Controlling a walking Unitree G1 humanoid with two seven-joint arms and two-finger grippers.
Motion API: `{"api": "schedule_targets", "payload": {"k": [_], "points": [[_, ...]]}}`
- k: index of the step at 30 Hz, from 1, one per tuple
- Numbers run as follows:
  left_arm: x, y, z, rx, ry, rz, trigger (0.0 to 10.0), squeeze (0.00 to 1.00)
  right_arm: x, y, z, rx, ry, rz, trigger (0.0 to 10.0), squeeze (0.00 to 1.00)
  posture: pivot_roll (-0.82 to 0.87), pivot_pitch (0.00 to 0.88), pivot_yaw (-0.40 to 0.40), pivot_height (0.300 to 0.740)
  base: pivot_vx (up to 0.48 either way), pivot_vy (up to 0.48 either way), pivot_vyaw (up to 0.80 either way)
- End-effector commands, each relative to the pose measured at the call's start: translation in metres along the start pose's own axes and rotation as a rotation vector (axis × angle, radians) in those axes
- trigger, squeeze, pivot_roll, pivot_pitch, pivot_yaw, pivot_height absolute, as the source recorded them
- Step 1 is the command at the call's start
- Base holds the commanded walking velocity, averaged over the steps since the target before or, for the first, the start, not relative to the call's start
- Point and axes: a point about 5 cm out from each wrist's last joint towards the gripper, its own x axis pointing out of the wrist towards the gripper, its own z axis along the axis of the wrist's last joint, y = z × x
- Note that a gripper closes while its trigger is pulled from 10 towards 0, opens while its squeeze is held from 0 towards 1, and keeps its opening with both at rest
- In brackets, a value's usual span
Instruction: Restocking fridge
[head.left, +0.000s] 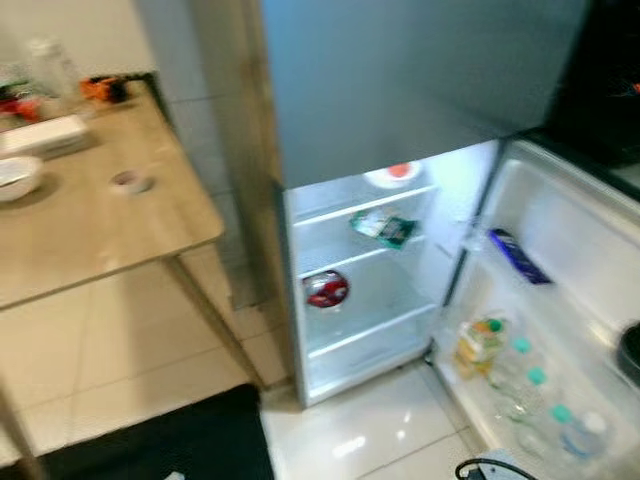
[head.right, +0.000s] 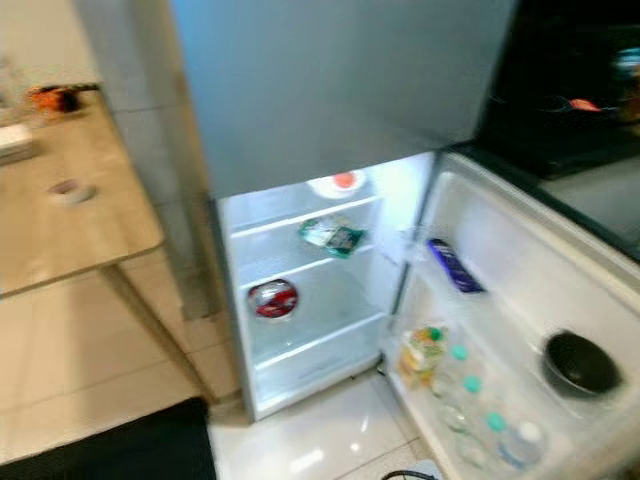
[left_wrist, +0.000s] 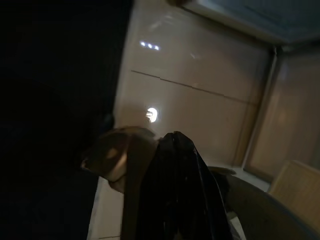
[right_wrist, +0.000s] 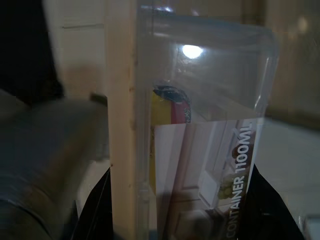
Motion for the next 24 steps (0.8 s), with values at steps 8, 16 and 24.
{"api": "schedule_targets", "payload": {"k": [8,16,24], "points": [[0.006,-0.003,0.029,0.123,-0.06,0.031,10.0,0.0,-0.001,-0.004,0.003,0.041,-0.022,-0.022,10.0,0.0,-0.08,0.0,0.009,0.74,0.0,0.0,0.78],[0.012,-0.014,0.024,0.18,-0.028,0.007,10.0,0.0,-0.001,-0.003,-0.001,0.047,-0.015,-0.038,10.0,0.0,-0.1,0.0,0.016,0.74,0.0,0.0,0.77],[0.011,-0.018,0.006,0.193,0.034,-0.021,10.0,0.0,-0.001,-0.003,-0.006,0.04,0.002,-0.075,10.0,0.0,-0.09,0.0,0.018,0.74,0.0,0.0,0.67]]}}
